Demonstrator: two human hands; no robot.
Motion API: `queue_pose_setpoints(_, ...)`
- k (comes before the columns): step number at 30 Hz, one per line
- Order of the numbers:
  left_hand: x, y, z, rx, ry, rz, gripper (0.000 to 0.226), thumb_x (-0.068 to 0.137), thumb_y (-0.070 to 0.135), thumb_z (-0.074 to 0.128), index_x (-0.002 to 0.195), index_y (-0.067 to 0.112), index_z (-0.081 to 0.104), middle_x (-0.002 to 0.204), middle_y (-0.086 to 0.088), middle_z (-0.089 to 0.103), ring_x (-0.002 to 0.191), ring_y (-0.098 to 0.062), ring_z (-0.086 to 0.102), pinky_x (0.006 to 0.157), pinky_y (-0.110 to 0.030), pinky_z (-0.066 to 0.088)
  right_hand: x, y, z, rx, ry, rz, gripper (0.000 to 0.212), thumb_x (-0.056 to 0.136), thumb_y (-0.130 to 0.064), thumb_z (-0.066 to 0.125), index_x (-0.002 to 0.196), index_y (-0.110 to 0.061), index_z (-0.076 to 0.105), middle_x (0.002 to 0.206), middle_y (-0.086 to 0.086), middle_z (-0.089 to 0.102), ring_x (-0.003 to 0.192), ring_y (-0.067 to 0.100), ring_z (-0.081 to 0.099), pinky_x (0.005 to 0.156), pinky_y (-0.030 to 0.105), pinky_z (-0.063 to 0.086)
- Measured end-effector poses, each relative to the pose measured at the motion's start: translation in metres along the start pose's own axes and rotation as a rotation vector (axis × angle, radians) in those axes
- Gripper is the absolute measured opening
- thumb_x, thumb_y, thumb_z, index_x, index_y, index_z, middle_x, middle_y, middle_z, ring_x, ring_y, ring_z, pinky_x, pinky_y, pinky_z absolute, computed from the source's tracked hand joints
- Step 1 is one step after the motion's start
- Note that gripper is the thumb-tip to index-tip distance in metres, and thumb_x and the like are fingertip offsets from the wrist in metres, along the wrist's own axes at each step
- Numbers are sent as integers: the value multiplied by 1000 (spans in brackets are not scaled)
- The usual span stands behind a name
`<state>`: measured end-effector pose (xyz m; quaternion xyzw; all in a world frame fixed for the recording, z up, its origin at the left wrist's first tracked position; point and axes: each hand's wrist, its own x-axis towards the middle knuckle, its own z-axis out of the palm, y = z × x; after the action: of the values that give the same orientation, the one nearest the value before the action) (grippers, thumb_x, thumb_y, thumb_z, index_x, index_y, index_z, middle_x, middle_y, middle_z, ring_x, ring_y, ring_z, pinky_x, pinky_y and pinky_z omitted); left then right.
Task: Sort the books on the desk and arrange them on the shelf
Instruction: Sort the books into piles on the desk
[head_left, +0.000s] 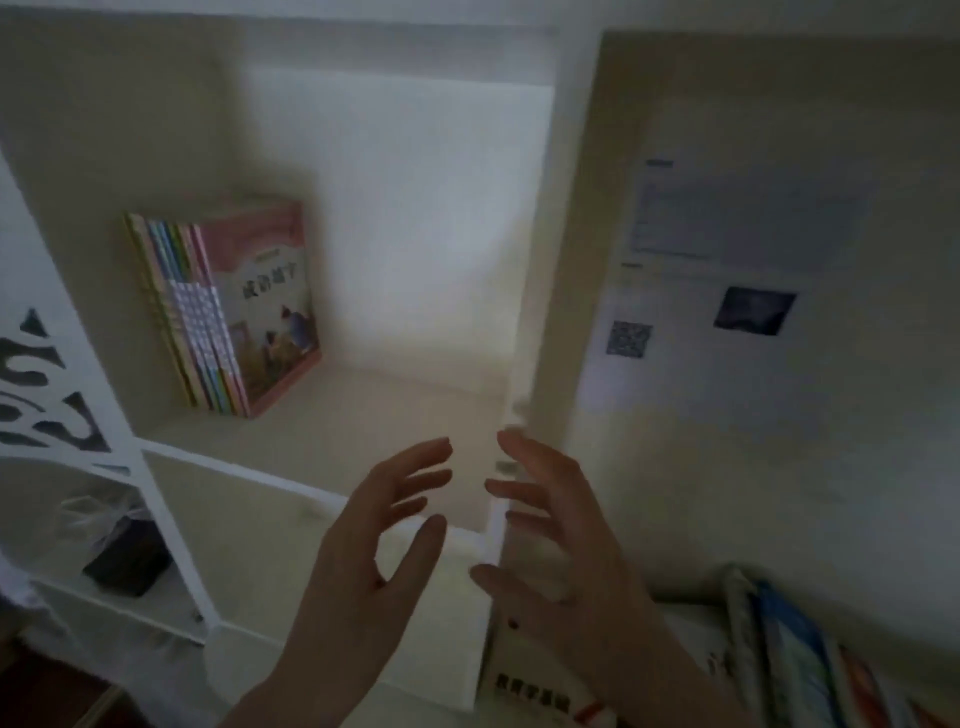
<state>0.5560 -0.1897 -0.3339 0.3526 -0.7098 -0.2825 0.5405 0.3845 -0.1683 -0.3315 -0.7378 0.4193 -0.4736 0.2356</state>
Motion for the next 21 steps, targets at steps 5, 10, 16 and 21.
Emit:
queue_pose_setpoints(5,-52,13,78,-56,-183,7,40,87,27,51,126,31,52,124,9,61,111,-8,61,90,-17,47,-91,29,-83,-143,170,165,71,77,-49,72,138,-46,35,142,-20,37,123,0,51,97,12,43)
queue_pose_setpoints(10,-99,-8,173,-21,-449,-244,37,82,45,55,119,49,51,122,24,53,112,6,54,92,-14,45,-196,80,-159,-234,326,497,72,74,-50,70,136,-49,34,143,-18,34,126,-2,43,99,11,41)
queue_pose_setpoints(16,-140,-14,275,-10,-644,-667,36,92,19,59,125,31,48,127,8,52,109,-4,53,86,-17,45,-321,127,-216,-240,463,786,65,75,-44,68,131,-44,36,139,-12,38,130,14,42,105,37,42)
queue_pose_setpoints(21,-164,-1,343,118,-715,-661,41,94,23,58,133,27,46,134,5,45,124,-11,45,101,-27,41,-407,150,-244,-155,518,931,66,66,-67,68,123,-57,37,143,-12,31,134,11,35,99,46,49)
